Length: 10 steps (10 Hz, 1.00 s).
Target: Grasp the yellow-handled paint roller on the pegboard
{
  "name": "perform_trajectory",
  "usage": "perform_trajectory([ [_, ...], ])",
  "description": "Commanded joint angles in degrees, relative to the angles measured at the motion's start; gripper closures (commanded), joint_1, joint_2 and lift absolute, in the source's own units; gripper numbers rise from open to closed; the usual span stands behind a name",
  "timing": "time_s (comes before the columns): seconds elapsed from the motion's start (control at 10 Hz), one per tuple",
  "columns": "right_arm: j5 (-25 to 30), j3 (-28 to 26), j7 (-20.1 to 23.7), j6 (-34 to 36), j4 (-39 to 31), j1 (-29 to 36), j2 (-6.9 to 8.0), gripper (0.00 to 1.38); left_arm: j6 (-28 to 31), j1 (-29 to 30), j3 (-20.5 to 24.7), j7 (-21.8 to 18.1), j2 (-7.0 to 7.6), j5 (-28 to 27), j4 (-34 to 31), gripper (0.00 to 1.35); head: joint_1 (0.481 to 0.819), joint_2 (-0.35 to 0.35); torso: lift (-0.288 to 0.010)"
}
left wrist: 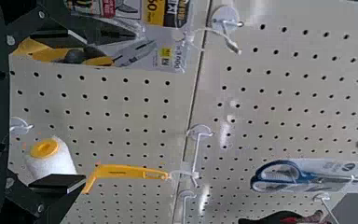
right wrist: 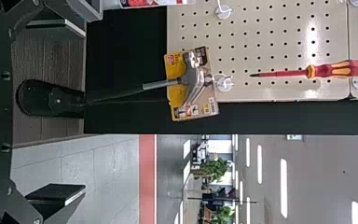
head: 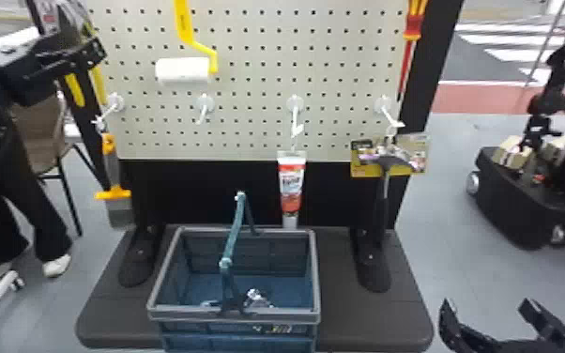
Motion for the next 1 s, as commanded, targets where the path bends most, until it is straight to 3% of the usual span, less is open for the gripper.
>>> perform_trajectory([
  [0.0, 0.0, 0.3, 0.0, 0.0, 0.1, -0.4, -0.07, 0.14, 0.1, -3.1, -0.7, -1.1, 0.28, 0.1, 5.2, 0.30, 0.549, 0.000, -0.100],
  [0.2, 0.0, 0.3, 0.1, 0.0, 0.1, -0.3, -0.07, 0.14, 0.9, -4.8, -1.2, -1.1, -0.25, 0.0, 5.6, 0.30, 0.549, 0.000, -0.100],
  [0.5, 0.1, 0.4, 0.1, 0.0, 0.1, -0.5, -0.16, 0.14, 1.6, -9.8, -4.8, -2.9, 0.45, 0.0, 10.0, 0.28, 0.549, 0.000, -0.100],
  [0.9, 0.1, 0.9, 0.2, 0.0, 0.7, -1.4, -0.51, 0.14, 0.9, -17.6, -8.8, -11.4, -0.25, -1.2, 21.5, 0.17, 0.549, 0.000, -0.100],
])
